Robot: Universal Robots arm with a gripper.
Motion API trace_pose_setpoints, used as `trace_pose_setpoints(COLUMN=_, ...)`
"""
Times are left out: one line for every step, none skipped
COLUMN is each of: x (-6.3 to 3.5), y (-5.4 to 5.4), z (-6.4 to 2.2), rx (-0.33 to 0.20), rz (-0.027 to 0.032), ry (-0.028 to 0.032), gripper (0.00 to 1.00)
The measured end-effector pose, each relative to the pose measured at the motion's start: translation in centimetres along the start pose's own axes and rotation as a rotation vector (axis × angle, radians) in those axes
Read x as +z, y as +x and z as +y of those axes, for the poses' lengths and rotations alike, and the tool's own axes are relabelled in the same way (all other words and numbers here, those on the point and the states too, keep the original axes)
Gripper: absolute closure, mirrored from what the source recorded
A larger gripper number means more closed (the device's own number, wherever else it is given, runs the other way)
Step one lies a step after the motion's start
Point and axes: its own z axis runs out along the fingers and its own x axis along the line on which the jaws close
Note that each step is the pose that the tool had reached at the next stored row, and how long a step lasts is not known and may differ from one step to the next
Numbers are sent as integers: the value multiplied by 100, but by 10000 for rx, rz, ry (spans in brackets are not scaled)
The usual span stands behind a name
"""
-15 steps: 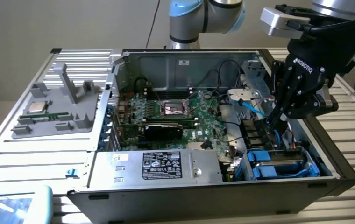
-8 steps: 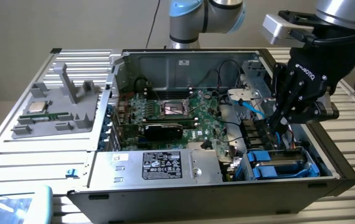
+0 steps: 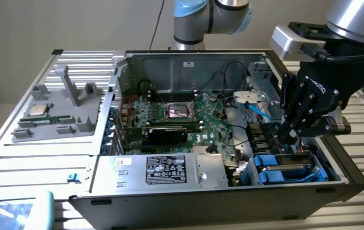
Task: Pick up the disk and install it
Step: 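Insert the first disk wire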
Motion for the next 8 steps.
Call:
trace_pose_setpoints(x=6, y=10, z=0, rx=-55, rz=6, ry=47, gripper=84)
trace_pose_setpoints(x=12, y=17, z=-1, rx=-127, rz=10, ry=96, gripper=84)
trace_pose_setpoints(x=17, y=21, z=-2, rx=-205, rz=19, ry=154, gripper=84)
trace_pose_setpoints(x=21, y=23, z=-1, rx=-270, rz=27, ry=207, gripper=84)
trace_pose_setpoints(x=26, y=23, z=3, rx=-321, rz=35, ry=247, gripper=84)
trace_pose_setpoints(x=31, y=23, z=10, rx=-355, rz=37, ry=275, gripper=84)
trace_pose_setpoints(x=36, y=23, z=19, rx=-386, rz=38, ry=294, gripper=84)
trace_pose_setpoints(x=41, y=23, z=30, rx=-415, rz=40, ry=309, gripper=84)
